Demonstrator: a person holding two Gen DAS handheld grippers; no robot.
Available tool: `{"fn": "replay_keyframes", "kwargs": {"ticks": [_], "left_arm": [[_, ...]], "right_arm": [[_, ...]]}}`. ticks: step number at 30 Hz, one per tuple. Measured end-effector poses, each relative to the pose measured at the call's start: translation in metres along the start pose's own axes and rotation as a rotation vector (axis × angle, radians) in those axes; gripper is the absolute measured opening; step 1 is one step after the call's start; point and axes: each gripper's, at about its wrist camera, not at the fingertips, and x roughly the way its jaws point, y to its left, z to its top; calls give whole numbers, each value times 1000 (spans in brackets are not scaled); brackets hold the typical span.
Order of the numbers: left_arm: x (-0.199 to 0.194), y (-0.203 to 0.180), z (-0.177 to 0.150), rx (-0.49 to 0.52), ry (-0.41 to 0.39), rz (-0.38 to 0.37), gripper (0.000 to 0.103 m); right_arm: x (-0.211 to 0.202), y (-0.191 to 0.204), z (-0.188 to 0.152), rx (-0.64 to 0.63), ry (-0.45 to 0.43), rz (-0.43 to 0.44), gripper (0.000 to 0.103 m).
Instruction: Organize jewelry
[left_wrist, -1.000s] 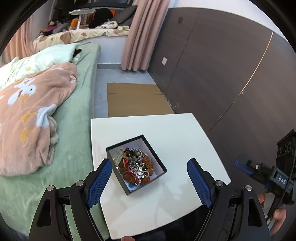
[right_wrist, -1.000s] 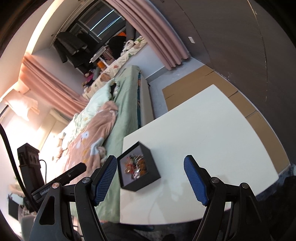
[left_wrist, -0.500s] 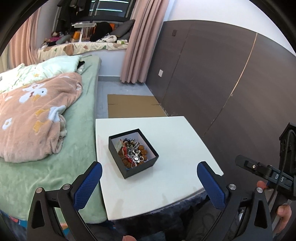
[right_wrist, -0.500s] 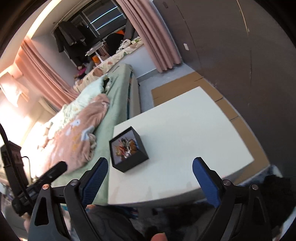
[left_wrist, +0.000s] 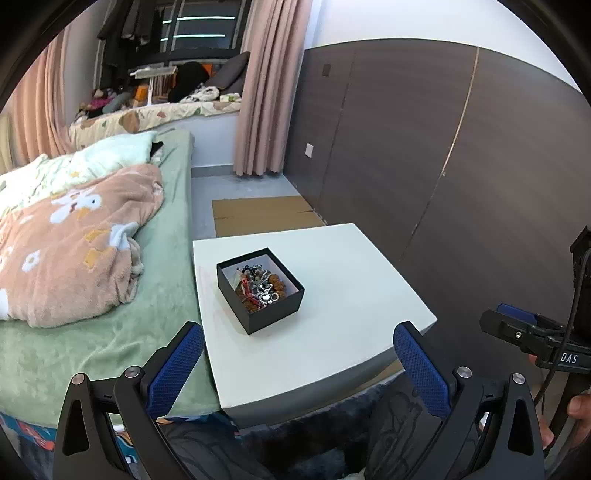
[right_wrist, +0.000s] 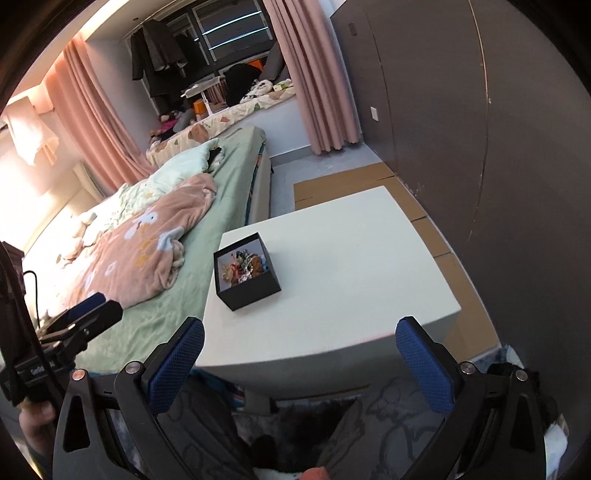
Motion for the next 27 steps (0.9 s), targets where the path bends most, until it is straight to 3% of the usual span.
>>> {"fn": "replay_keyframes", "kwargs": {"ticks": [9,27], "left_arm": [[-22,-5,-3,11,-42,-12,102],[-34,-4,-5,-7,-54,-9,102]], "right_arm": [[-30,-3,-10,11,-64,-2,103],[-33,8,-14,-2,-58,3,103]]}}
